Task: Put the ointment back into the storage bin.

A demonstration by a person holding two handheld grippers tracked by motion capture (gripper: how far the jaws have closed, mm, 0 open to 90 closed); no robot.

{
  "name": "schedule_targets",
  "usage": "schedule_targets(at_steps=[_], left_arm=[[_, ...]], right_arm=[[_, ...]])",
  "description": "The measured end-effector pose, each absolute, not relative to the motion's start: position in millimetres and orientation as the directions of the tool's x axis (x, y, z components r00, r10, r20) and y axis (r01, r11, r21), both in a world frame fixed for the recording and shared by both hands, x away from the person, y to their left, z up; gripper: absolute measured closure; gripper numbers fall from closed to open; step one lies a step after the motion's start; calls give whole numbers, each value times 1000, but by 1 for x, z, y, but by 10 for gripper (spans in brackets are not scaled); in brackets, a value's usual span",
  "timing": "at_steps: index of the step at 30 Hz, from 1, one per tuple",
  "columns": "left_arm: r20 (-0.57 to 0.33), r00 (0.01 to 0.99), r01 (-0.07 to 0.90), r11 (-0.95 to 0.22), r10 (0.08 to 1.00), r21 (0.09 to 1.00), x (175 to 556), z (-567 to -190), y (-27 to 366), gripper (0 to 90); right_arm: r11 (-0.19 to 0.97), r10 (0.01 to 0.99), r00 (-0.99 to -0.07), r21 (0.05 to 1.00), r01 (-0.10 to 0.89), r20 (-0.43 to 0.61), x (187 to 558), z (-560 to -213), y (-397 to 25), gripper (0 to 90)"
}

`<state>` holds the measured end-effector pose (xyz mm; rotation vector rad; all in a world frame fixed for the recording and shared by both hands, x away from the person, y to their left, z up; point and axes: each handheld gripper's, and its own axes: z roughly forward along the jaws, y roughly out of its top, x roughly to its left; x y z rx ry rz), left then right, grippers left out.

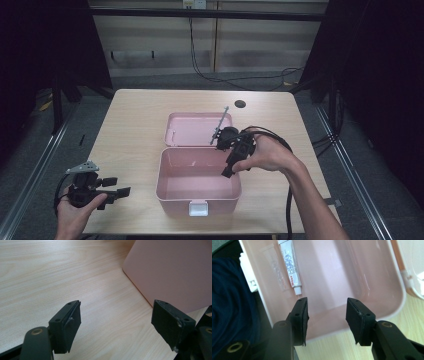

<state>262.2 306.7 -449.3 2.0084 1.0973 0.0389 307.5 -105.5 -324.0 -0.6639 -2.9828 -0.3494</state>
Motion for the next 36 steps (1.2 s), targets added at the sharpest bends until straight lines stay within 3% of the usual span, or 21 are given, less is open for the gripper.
schedule_targets(at_steps=[22,36], left_arm=[[-337,617,687,-278,711,672,262,-450,306,236],[-338,616,689,-279,712,669,262,-450,307,235]], right_arm=[[769,577,-811,267,580,99,290,-319,-178,545],[683,666,-735,291,670,127,279,-350,-215,545]])
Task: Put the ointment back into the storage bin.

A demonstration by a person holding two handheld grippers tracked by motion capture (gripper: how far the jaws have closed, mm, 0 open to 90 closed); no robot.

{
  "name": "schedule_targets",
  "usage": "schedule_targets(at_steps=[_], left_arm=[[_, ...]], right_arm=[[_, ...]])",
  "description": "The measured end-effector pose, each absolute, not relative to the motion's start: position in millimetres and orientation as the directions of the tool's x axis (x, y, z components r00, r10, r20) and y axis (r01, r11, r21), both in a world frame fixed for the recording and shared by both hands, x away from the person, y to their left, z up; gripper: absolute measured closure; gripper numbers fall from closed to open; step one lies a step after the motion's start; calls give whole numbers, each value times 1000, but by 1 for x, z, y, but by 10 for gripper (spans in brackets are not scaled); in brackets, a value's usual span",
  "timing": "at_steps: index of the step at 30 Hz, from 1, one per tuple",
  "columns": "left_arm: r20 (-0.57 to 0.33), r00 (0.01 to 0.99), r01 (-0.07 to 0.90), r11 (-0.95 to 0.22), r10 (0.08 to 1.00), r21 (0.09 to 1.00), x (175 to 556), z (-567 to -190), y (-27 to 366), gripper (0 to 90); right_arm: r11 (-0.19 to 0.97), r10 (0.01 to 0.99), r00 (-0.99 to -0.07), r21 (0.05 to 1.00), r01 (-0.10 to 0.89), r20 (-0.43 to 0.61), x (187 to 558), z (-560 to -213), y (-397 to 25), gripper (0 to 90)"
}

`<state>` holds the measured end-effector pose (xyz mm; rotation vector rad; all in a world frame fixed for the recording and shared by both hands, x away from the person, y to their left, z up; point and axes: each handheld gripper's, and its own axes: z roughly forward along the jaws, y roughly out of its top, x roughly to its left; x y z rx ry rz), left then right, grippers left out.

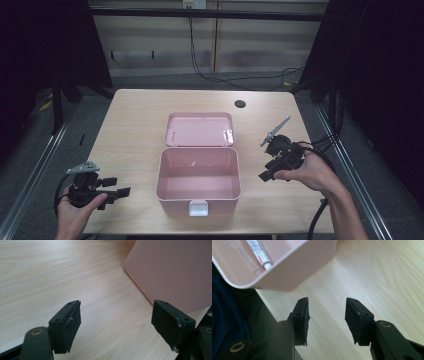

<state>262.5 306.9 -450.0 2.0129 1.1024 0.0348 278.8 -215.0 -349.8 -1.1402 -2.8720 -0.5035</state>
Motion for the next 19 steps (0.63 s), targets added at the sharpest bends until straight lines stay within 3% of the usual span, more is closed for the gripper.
schedule_targets(at_steps=[19], left_arm=[[-339,610,693,-274,716,667,263,-451,306,235]], right_arm=[[600,737,-663,324,731,131,262,-410,-242,535]])
